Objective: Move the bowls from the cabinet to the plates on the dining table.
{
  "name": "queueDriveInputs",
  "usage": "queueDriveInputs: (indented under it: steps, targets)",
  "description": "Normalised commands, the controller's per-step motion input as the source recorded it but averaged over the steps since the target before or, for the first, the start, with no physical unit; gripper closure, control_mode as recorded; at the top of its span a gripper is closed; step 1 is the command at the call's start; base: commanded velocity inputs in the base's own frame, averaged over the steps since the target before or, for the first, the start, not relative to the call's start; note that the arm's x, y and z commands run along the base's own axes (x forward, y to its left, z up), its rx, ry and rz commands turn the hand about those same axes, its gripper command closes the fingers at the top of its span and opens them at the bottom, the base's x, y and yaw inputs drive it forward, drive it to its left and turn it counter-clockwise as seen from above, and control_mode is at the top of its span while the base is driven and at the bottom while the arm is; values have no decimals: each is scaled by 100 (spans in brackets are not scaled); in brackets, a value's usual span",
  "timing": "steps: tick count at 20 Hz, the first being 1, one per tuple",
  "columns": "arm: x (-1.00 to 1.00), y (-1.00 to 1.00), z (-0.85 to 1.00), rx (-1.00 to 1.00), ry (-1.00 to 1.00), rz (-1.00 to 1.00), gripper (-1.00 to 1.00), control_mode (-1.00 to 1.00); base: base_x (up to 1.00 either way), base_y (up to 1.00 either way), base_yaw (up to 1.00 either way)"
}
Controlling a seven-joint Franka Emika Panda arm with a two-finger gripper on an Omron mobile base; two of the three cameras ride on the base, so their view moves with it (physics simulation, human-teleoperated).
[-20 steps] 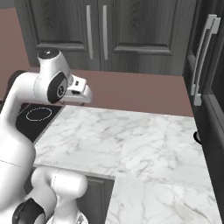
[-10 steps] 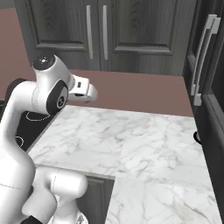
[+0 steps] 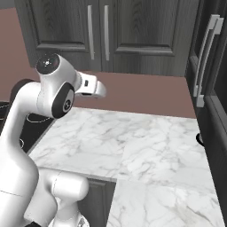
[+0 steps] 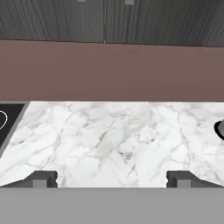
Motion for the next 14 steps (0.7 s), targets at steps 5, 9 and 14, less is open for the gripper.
queueDriveInputs:
  steps: [5,9,14]
  targets:
    - [12,-19,30,0,-1,-5,-100,-100,0,0,0]
    - [24,-24,32,0,0,-3,-100,-100,0,0,0]
    - [26,-24,35,1,-1,-3,-100,-100,0,0,0]
